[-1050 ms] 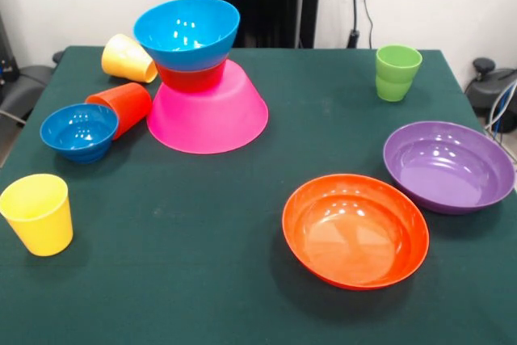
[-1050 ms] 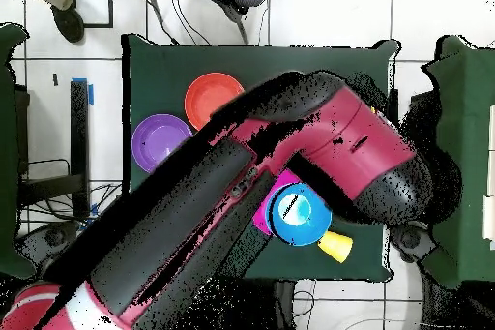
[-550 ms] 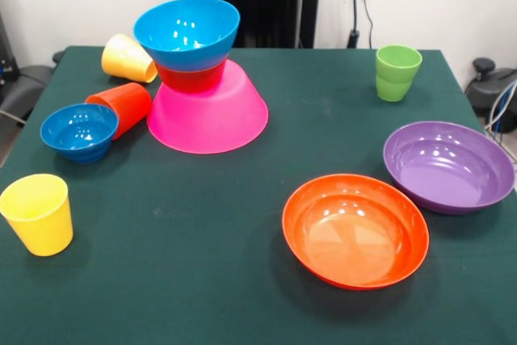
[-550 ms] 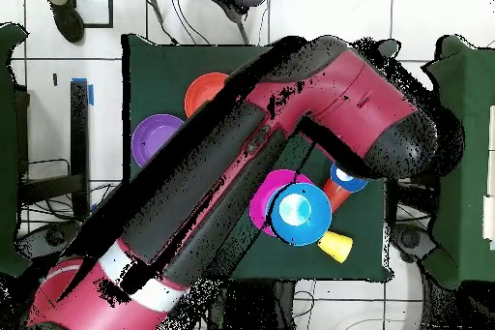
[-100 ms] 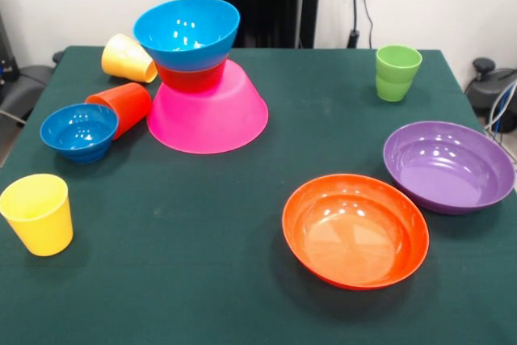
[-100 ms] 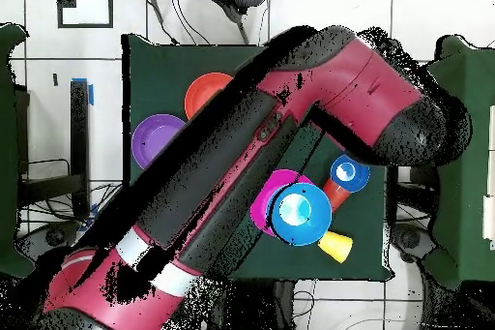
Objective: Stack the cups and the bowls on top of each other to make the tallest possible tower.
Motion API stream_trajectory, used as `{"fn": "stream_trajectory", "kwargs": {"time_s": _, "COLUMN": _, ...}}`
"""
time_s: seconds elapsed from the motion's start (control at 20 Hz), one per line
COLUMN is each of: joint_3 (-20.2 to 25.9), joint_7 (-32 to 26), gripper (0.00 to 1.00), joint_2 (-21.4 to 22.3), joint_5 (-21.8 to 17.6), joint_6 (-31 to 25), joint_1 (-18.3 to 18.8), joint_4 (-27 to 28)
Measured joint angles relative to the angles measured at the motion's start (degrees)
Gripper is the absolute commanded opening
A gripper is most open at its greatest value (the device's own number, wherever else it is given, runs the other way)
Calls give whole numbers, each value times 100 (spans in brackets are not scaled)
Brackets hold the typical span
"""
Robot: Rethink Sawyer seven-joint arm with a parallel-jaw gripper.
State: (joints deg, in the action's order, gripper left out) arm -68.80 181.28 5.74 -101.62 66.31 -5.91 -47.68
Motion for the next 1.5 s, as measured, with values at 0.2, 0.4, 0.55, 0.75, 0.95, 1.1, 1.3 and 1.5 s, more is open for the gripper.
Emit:
{"fn": "stream_trajectory", "kwargs": {"time_s": 0.2, "joint_3": -1, "joint_7": 0, "gripper": 100, "joint_2": -35, "joint_5": 34, "joint_6": 7, "joint_1": -3, "joint_4": 24}}
{"fn": "stream_trajectory", "kwargs": {"time_s": 0.4, "joint_3": -3, "joint_7": 0, "gripper": 100, "joint_2": -44, "joint_5": 137, "joint_6": 7, "joint_1": -10, "joint_4": 24}}
{"fn": "stream_trajectory", "kwargs": {"time_s": 0.55, "joint_3": -3, "joint_7": 0, "gripper": 100, "joint_2": -45, "joint_5": 253, "joint_6": 7, "joint_1": -23, "joint_4": 24}}
{"fn": "stream_trajectory", "kwargs": {"time_s": 0.75, "joint_3": -3, "joint_7": 0, "gripper": 100, "joint_2": -59, "joint_5": 512, "joint_6": 4, "joint_1": -107, "joint_4": 24}}
{"fn": "stream_trajectory", "kwargs": {"time_s": 0.95, "joint_3": -3, "joint_7": 0, "gripper": 100, "joint_2": -65, "joint_5": 744, "joint_6": -39, "joint_1": -189, "joint_4": 23}}
{"fn": "stream_trajectory", "kwargs": {"time_s": 1.1, "joint_3": -4, "joint_7": 0, "gripper": 100, "joint_2": -76, "joint_5": 983, "joint_6": -140, "joint_1": -285, "joint_4": 22}}
{"fn": "stream_trajectory", "kwargs": {"time_s": 1.3, "joint_3": -4, "joint_7": 61, "gripper": 100, "joint_2": -138, "joint_5": 1225, "joint_6": -295, "joint_1": -441, "joint_4": 22}}
{"fn": "stream_trajectory", "kwargs": {"time_s": 1.5, "joint_3": -4, "joint_7": 208, "gripper": 100, "joint_2": -216, "joint_5": 1437, "joint_6": -513, "joint_1": -616, "joint_4": 23}}
